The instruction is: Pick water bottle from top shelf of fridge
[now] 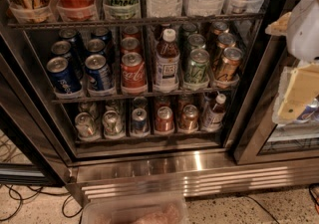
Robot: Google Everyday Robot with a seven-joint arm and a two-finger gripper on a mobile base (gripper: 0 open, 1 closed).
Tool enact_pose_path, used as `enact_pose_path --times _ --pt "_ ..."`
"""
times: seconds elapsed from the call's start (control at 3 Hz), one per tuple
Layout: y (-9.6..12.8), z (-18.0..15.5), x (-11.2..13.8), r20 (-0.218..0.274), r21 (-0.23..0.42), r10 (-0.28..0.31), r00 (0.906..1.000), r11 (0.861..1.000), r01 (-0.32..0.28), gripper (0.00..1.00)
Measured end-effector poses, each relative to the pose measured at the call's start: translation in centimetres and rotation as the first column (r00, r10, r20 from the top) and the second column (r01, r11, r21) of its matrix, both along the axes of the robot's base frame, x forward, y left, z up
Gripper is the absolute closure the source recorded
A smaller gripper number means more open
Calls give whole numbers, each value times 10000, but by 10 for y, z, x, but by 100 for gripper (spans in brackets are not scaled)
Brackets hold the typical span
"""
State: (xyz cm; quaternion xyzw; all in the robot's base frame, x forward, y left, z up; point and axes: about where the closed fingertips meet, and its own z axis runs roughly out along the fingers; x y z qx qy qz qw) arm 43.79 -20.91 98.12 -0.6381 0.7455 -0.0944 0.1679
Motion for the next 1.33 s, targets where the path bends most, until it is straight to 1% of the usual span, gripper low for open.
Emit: enact_pose_path --times 0.33,0.67,1.33 --pt "14 11 -8 1535 -2286 1847 9707 9624 -1469 0" --pt "23 20 -24 2097 -3750 3054 9289 9024 -2121 0" --pt "23 21 -24 2099 -3753 3057 9287 9023 -2122 0"
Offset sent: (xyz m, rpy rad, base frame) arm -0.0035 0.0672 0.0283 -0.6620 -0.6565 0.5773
